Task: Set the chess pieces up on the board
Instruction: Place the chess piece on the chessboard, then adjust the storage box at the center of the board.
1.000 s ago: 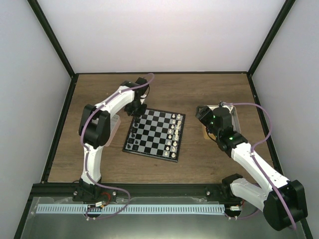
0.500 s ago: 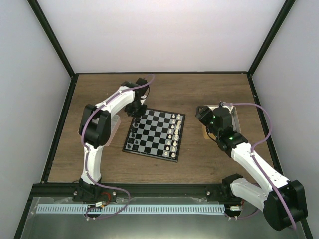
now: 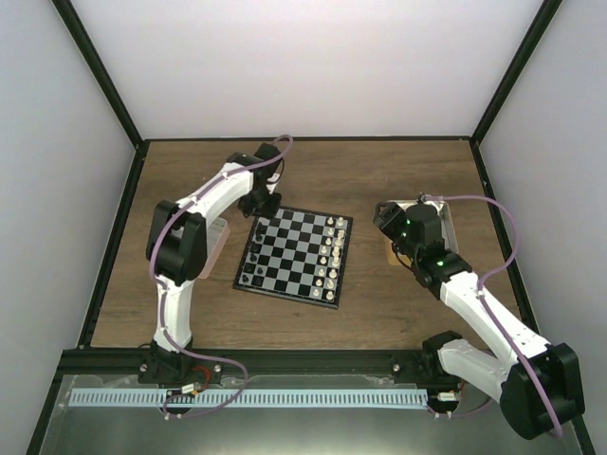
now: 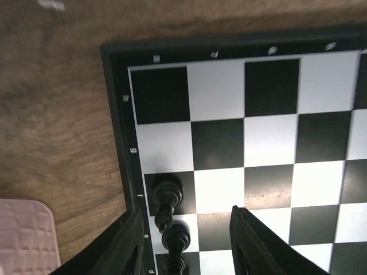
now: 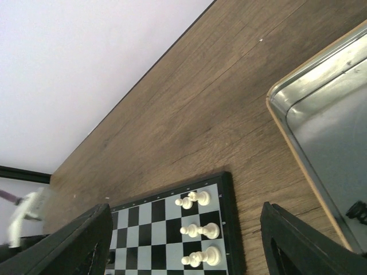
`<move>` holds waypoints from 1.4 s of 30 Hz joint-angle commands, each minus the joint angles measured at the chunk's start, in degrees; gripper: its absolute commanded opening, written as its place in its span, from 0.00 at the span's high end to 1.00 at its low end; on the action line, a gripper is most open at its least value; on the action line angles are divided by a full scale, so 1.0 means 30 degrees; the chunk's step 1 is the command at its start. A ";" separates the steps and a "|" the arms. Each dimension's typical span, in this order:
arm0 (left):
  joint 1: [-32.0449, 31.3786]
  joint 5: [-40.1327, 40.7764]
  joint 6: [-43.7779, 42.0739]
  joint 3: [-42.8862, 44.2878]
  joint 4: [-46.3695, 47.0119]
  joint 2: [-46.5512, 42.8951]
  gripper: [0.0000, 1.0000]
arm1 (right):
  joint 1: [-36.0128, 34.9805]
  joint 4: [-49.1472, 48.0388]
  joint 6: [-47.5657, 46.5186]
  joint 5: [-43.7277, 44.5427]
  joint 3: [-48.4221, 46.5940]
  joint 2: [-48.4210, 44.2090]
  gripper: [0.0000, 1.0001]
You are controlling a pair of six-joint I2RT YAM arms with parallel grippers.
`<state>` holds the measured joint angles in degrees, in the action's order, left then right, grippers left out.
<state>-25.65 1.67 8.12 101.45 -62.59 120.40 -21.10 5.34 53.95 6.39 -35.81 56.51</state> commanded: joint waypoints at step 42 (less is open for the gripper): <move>0.0032 -0.0514 0.4453 -1.5609 1.5956 -1.9533 0.31 | 0.8001 0.3675 -0.0353 -0.0141 -1.0471 1.5718 0.37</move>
<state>-25.65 -4.60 23.79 53.98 -20.88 60.27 2.50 13.74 51.35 2.59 -67.05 103.98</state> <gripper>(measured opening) 0.678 0.633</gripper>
